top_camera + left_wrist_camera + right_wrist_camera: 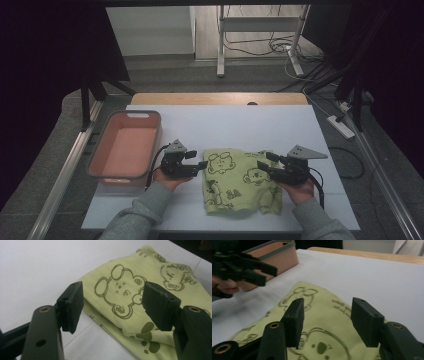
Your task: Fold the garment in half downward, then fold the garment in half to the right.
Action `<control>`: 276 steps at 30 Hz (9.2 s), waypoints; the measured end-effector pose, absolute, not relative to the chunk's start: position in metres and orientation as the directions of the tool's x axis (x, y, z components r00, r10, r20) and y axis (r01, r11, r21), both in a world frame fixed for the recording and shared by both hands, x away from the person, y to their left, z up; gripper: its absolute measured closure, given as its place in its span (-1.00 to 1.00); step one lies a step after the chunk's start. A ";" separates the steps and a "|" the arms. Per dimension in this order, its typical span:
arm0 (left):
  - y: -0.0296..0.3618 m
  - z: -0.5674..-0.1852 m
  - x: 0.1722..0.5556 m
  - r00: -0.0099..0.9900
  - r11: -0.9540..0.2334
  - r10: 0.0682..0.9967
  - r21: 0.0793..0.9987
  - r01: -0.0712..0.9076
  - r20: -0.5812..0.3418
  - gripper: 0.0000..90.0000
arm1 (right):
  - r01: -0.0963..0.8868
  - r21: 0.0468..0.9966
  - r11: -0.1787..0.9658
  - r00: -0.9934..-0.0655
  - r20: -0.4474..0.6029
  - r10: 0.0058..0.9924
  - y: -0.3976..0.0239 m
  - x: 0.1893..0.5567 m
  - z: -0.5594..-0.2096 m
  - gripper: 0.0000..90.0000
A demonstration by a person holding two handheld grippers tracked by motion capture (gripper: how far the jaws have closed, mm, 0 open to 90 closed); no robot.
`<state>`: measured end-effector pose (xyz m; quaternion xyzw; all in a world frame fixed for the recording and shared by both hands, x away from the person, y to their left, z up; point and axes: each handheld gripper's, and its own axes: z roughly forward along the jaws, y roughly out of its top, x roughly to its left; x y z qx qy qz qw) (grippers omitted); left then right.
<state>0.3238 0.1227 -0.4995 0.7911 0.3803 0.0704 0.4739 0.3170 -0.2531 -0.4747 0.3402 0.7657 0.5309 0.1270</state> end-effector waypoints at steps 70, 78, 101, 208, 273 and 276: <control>0.108 -0.523 0.376 0.635 -0.255 0.721 0.745 0.616 -0.278 -0.27 | 0.315 0.884 0.345 -0.868 0.121 0.482 -0.189 0.276 -0.482 -0.09; 0.100 -0.533 0.390 0.629 -0.272 0.726 0.724 0.634 -0.278 -0.27 | 0.316 0.883 0.347 -0.869 0.123 0.480 -0.189 0.276 -0.483 -0.09; 0.103 -0.540 0.394 0.648 -0.311 0.707 0.699 0.644 -0.283 0.20 | 0.317 0.838 0.445 -0.910 0.137 0.392 -0.134 0.265 -0.495 -0.13; 0.119 -0.489 0.384 0.694 -0.176 0.555 0.750 0.637 -0.459 0.82 | 0.301 0.875 0.379 -0.881 0.103 0.462 -0.136 0.241 -0.486 0.69; 0.128 -0.478 0.384 0.623 -0.145 0.638 0.724 0.674 -0.453 0.81 | 0.402 0.886 0.232 -0.854 0.271 0.444 -0.119 0.253 -0.491 0.69; 0.123 -0.479 0.385 0.626 -0.150 0.638 0.724 0.673 -0.449 0.81 | 0.402 0.886 0.232 -0.849 0.266 0.456 -0.125 0.253 -0.491 0.69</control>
